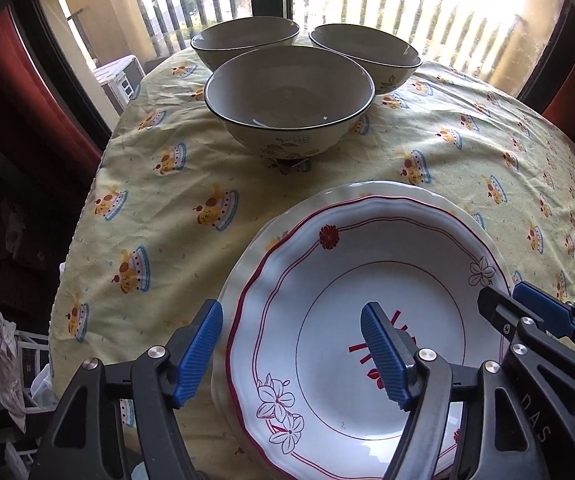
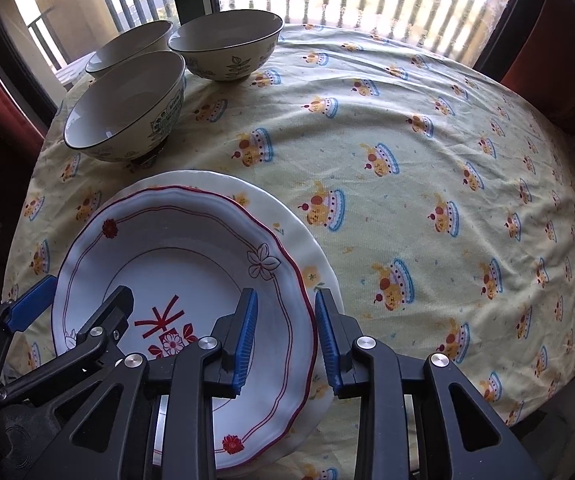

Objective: Organize plates and bowls
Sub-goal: 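Open the right tool and release the dish onto the stack, then move the right tool to a white bowl and grasp its rim, then lift the white bowl and carry it beside the plate stack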

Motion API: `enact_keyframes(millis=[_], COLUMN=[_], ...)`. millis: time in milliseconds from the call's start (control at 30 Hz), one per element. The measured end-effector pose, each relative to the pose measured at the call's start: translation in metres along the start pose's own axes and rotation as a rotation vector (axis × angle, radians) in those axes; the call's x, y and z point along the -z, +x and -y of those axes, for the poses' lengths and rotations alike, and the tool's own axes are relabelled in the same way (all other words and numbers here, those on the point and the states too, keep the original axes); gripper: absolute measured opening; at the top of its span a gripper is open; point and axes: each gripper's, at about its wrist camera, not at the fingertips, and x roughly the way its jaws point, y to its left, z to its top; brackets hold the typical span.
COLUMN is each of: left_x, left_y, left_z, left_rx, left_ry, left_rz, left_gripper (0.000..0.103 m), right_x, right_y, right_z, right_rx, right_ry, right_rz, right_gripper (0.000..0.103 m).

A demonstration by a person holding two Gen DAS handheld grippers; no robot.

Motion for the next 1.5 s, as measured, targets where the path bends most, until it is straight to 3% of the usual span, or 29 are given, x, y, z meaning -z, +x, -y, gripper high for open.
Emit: enact_keyframes(millis=[133, 200, 300, 600, 833, 933, 1033, 1233, 1367, 1500], left_x=[-0.012, -0.02, -0.035, -0.09, -0.123, -0.132, -0.137, -0.142, -0.146, -0.145], left_y=[-0.003, -0.005, -0.006, 0.0, 0.021, 0.034, 0.046, 0.056, 0.058, 0.055], left_z=[-0.014, -0.02, -0.028, -0.045, -0.05, -0.05, -0.047, -0.046, -0.046, -0.045], left_rx=[-0.019, -0.026, -0.035, -0.062, -0.069, -0.067, -0.059, -0.047, -0.037, -0.026], left_ry=[-0.031, -0.041, -0.058, -0.084, -0.071, -0.061, -0.054, -0.071, -0.077, -0.071], left_rz=[0.005, 0.016, 0.034, 0.093, 0.099, 0.081, 0.055, 0.047, 0.045, 0.035], left_gripper=[0.085, 0.087, 0.088, 0.087, 0.075, 0.069, 0.055, 0.039, 0.026, 0.019], right_x=[-0.012, -0.02, -0.036, -0.094, -0.135, -0.148, -0.159, -0.17, -0.172, -0.173], right_y=[-0.005, -0.01, -0.014, -0.013, -0.001, 0.011, 0.023, 0.046, 0.054, 0.053], right_z=[-0.004, -0.006, -0.011, -0.035, -0.051, -0.055, -0.06, -0.075, -0.08, -0.082], right_rx=[-0.023, -0.037, -0.057, -0.11, -0.147, -0.162, -0.186, -0.194, -0.191, -0.191], right_ry=[-0.022, -0.033, -0.056, -0.064, -0.039, -0.021, -0.01, -0.044, -0.064, -0.078], right_rz=[0.007, 0.025, 0.059, 0.111, 0.149, 0.143, 0.135, 0.105, 0.092, 0.105], right_gripper=[0.038, 0.05, 0.059, 0.061, 0.061, 0.056, 0.05, 0.034, 0.014, 0.013])
